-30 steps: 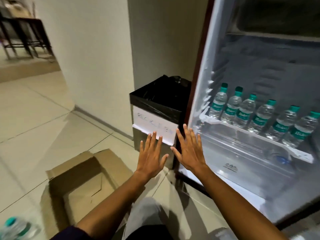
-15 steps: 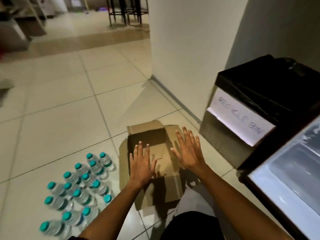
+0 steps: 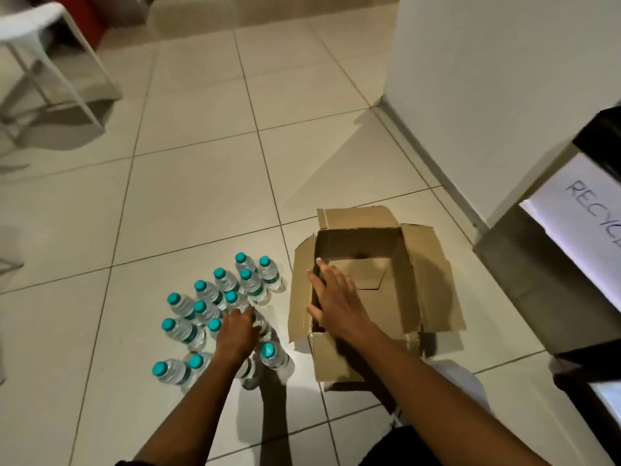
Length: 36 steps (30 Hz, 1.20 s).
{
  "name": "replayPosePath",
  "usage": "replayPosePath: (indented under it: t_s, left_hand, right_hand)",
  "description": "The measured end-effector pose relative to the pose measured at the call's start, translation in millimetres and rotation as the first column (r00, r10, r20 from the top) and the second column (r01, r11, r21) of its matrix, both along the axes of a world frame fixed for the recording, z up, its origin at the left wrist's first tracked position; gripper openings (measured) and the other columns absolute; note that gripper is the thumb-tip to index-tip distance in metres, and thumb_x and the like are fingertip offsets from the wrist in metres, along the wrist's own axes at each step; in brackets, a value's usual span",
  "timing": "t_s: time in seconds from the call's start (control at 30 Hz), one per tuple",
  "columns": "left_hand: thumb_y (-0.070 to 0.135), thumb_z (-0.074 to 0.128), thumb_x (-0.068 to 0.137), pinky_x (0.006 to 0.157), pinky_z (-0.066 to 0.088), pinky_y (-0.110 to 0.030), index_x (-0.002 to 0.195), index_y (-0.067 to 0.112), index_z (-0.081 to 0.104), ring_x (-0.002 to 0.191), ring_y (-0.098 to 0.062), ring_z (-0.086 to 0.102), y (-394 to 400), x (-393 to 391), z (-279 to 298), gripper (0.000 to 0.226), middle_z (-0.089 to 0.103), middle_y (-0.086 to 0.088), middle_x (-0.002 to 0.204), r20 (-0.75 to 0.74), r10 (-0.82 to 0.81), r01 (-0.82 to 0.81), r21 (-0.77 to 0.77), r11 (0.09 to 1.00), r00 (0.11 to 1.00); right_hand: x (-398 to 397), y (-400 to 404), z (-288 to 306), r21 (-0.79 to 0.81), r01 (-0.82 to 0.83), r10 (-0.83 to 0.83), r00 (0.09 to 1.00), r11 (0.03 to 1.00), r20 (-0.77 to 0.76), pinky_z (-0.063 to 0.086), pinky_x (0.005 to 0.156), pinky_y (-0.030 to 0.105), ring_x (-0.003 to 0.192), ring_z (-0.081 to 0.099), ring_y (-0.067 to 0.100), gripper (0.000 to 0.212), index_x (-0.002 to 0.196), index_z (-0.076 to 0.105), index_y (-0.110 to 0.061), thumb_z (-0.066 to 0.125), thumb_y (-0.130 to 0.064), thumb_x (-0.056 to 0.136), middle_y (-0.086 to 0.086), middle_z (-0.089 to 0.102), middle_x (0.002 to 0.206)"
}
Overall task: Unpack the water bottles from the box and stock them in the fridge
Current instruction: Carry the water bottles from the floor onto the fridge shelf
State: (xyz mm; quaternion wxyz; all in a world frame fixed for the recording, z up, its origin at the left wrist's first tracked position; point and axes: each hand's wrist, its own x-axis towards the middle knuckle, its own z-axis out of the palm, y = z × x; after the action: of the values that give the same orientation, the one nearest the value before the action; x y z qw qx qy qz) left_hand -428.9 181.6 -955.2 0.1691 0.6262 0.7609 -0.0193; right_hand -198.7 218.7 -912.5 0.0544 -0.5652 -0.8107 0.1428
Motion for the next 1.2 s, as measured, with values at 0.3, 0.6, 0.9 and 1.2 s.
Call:
replayPosePath:
  t_s: [0.3, 0.6, 0.9, 1.2]
  left_hand:
    - [0.006, 0.061, 0.090, 0.077, 0.056, -0.030, 0.097, 0.012, 0.064, 0.082, -0.015, 0.062, 16.9, -9.2, -13.1, 0.010, 0.064, -0.008, 0.096, 0.120, 0.053, -0.057, 0.030, 0.998, 0.991]
    - [0.005, 0.067, 0.088, 0.084, 0.052, -0.028, 0.111, 0.009, 0.067, 0.095, -0.020, 0.064, 25.5, -15.5, -19.8, 0.023, 0.066, -0.011, 0.107, 0.168, 0.059, -0.066, 0.039, 0.997, 0.984]
    - [0.006, 0.067, 0.088, 0.088, 0.055, -0.030, 0.111, 0.007, 0.066, 0.097, -0.021, 0.064, 31.5, -5.0, -16.3, 0.023, 0.065, -0.013, 0.109, 0.150, 0.045, -0.052, 0.041, 0.998, 0.988]
    - [0.006, 0.064, 0.090, 0.092, 0.054, -0.031, 0.117, 0.010, 0.064, 0.101, -0.019, 0.063, 24.7, -1.9, -3.3, 0.027, 0.063, -0.011, 0.116, 0.125, 0.015, -0.017, 0.011, 1.000, 0.992]
  right_hand:
    - [-65.8, -27.1, -32.0, -0.117, -0.235, 0.238, 0.971, 0.965, 0.014, 0.022, 0.116, 0.047, 0.142, 0.028, 0.031, 0.058, 0.146, 0.039, -0.022, 0.059, -0.038, 0.095, 0.009, 0.031, 0.156]
    - [-98.0, -56.6, -38.8, -0.245, -0.432, 0.469, 0.876, 0.868, 0.116, 0.046, 0.098, 0.046, 0.121, 0.048, 0.034, 0.044, 0.133, 0.054, -0.009, 0.066, -0.013, 0.091, 0.015, 0.047, 0.138]
    - [-78.1, -73.7, -52.5, -0.270, -0.333, 0.374, 0.921, 0.903, 0.113, 0.052, 0.088, 0.044, 0.115, 0.050, 0.038, 0.050, 0.126, 0.054, -0.002, 0.069, 0.010, 0.079, 0.020, 0.034, 0.136]
    - [-45.5, -67.5, -29.0, -0.238, -0.292, 0.280, 0.956, 0.926, -0.084, 0.056, 0.086, 0.038, 0.104, 0.057, 0.029, 0.046, 0.125, 0.058, -0.009, 0.068, 0.006, 0.083, 0.012, 0.044, 0.125]
